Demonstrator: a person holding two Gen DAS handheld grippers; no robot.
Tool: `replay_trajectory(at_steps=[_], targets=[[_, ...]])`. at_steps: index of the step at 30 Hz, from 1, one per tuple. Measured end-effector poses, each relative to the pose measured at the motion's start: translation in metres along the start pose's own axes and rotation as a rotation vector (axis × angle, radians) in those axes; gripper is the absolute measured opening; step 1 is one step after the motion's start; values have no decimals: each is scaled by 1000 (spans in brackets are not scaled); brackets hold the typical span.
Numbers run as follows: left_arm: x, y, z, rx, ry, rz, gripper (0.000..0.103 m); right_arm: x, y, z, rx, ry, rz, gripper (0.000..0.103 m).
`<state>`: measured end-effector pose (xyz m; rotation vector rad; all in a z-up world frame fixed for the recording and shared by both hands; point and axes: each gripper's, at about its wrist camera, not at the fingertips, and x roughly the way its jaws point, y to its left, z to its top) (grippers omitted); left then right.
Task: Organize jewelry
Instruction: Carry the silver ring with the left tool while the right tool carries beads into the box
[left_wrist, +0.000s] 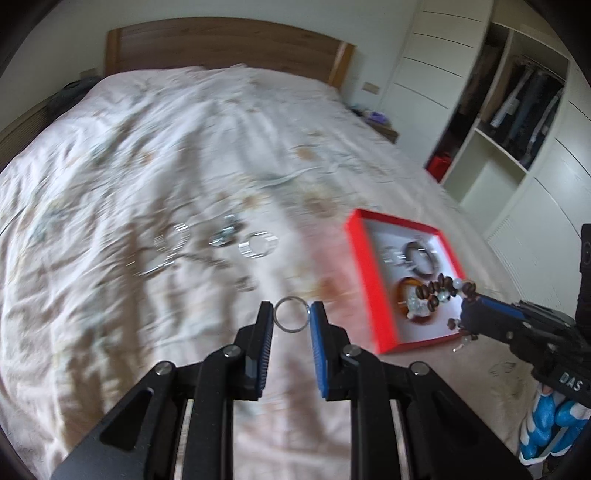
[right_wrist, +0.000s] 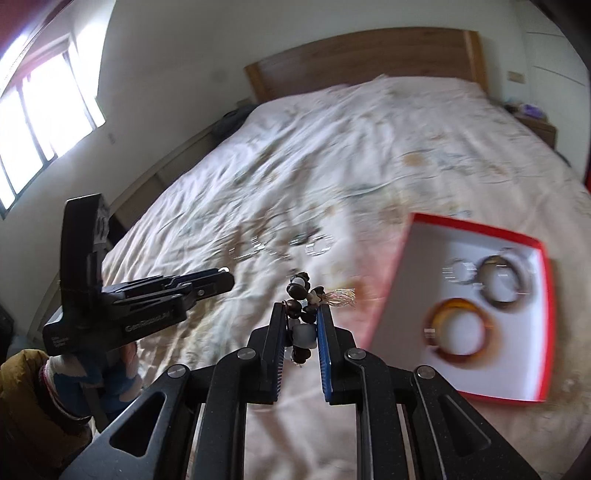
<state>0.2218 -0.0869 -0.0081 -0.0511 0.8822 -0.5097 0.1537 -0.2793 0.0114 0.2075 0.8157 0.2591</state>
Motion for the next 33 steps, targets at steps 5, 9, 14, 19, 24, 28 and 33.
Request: replay_trajectory(at_steps=[5,9,14,19,24,28,33], targets=[[21,-56,12,55,12,-70,19,-25,-47,-8,53,-20,-72,16],[47,-98,16,96,44,-111,19,-33,-87,-16,109,-26,-120,16],[87,-139,15,133,98,-142,19,-22,-127,-26,178,-10,-144,16],[130,-161,11,153,156,-134,19,-4,-151,-37,220,14,-142,16],[159,-171,7,171,196,-122,19,12,-169,-49,252,46,-141,16],[179,-170,0,168,233,-103,19,20,-171,-54,249,69,-141,16],[185,-170,-4,171,241,-94,19,25,-174,-58,243,94,-152,16]])
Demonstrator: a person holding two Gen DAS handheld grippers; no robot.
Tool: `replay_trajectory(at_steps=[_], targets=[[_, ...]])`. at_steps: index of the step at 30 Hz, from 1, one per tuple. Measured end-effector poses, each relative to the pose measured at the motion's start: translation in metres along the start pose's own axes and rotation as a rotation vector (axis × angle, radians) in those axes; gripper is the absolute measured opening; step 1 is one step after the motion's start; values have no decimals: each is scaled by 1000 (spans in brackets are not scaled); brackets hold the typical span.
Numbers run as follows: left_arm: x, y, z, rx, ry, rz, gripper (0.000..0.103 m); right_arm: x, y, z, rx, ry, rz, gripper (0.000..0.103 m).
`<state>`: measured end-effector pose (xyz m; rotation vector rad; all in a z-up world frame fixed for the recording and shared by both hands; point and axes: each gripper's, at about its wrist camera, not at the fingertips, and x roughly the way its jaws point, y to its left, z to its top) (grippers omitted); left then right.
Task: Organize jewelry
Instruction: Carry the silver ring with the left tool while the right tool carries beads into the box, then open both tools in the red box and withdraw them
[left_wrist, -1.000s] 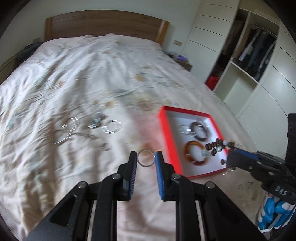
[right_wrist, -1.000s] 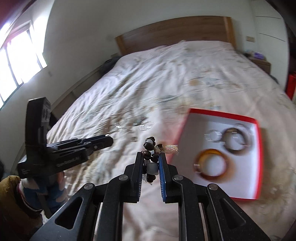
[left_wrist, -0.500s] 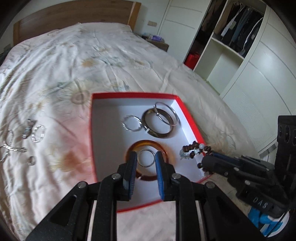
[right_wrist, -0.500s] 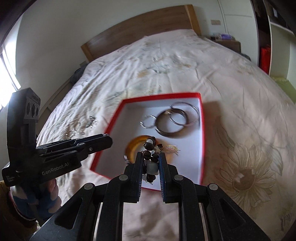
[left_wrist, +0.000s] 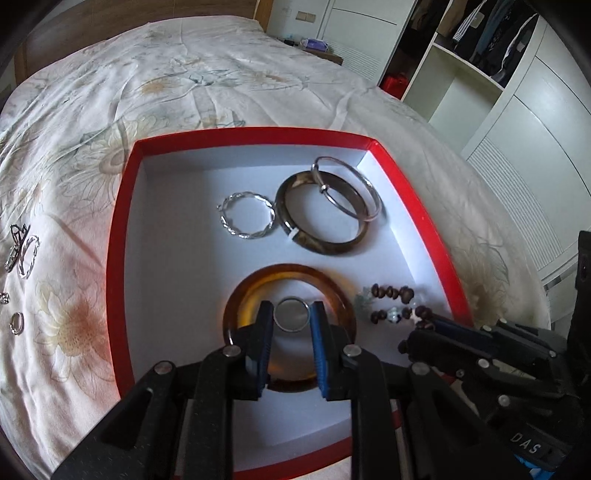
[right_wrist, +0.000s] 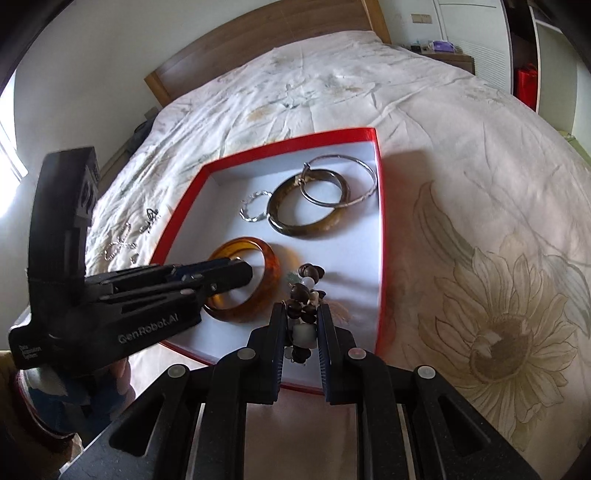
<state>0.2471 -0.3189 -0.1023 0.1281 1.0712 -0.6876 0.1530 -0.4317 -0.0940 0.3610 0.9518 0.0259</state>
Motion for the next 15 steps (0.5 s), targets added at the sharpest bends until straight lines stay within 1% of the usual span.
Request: replay_trajectory(at_steps=[7,12,15], targets=[[0,3,3,-23,12,0,20,0,1,-1,2,15,-24,18],[-3,7,2,-52,23,-4,22,-11,-2,-3,18,10,-42,18],[-12,7,-2,-68,17,-13,23,-23,0,-4,20,-5,-53,18]])
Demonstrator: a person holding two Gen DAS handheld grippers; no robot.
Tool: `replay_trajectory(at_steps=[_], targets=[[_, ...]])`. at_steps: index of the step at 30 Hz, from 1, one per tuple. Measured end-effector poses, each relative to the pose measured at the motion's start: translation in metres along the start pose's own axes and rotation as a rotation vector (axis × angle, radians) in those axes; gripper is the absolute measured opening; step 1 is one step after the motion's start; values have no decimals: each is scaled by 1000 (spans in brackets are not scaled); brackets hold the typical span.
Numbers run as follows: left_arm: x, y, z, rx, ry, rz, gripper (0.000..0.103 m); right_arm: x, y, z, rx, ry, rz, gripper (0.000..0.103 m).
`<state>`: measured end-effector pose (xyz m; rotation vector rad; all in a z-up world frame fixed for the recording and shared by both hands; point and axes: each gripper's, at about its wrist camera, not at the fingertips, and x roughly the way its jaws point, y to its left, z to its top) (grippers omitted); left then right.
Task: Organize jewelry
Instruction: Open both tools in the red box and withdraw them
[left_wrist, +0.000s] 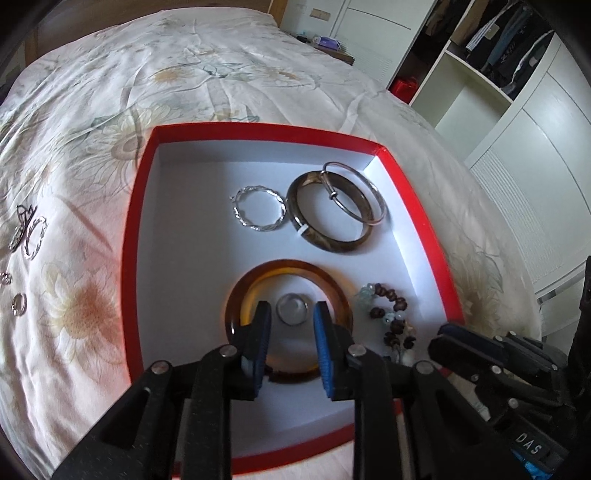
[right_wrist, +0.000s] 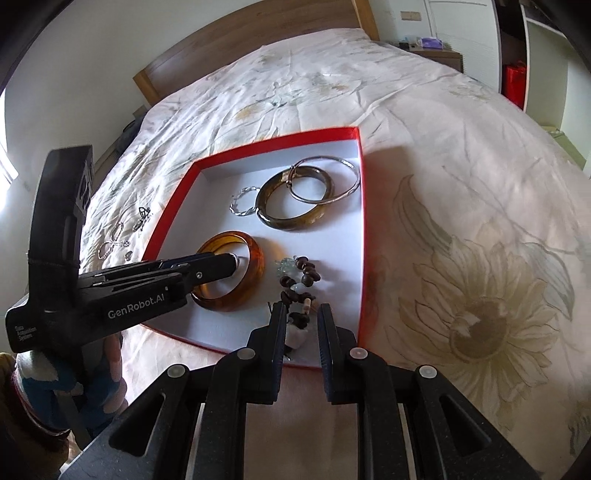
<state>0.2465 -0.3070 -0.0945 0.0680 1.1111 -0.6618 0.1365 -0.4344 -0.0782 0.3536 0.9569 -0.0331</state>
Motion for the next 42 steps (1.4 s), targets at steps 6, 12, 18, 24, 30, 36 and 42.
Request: replay_trajectory(at_steps=[6,12,18,24,30,36,42], targets=[[-36,-6,-12,6,-39,10,25,-29,13,-3,-7,-30,-18,20],[-95,-14,-38,27,-114,82,32,-63,45,-17,-44,-56,-13,27],[-159,-11,-82,-5,-175,189,39,-98,86,-41,-99,-77,11,35],[-212,-1,-127,-29,-230,322,42,-121,124,-64,-140,-95,40,37],[-256,8,-161,-43,-282,409,48,-142,152,-81,-170,-120,34,38],[-287,15,-187,-50,-329,441,50,-159,180,-92,-203,-152,30,45],[-310,26,-206,-68,-369,454,51,-169,205,-100,-244,-169,22,45]])
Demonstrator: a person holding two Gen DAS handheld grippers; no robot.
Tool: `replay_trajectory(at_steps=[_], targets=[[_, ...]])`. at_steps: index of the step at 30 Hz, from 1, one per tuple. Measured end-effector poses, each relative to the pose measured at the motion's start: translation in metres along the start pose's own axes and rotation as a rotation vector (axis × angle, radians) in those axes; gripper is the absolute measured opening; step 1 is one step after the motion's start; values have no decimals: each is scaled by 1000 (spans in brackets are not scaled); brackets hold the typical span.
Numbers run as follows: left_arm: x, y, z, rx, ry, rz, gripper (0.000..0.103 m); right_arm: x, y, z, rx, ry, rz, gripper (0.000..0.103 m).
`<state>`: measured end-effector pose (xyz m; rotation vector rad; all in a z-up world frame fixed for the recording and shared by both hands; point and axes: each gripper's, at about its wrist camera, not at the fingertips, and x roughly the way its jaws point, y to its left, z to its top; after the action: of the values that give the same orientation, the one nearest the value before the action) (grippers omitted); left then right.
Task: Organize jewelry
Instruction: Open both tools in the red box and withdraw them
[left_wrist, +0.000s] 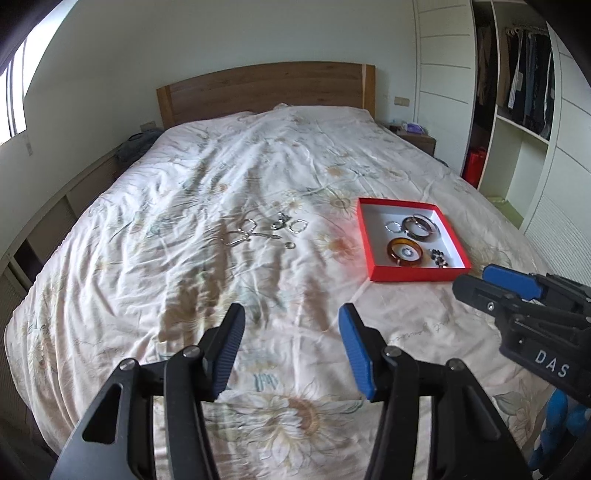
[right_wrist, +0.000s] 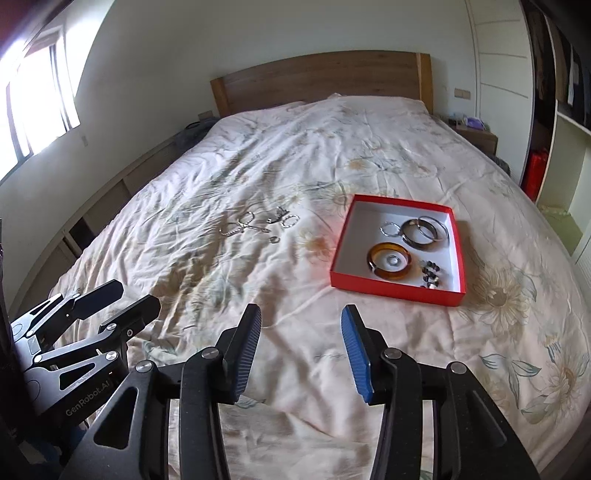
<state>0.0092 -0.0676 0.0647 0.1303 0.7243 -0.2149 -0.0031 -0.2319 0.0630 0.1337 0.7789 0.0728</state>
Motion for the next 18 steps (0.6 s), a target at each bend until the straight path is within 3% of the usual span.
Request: replay_trajectory(at_steps=[18], targets=[[-4,43,-12,-76,-11,17,51,11,37,-7,-65,36,9,45]])
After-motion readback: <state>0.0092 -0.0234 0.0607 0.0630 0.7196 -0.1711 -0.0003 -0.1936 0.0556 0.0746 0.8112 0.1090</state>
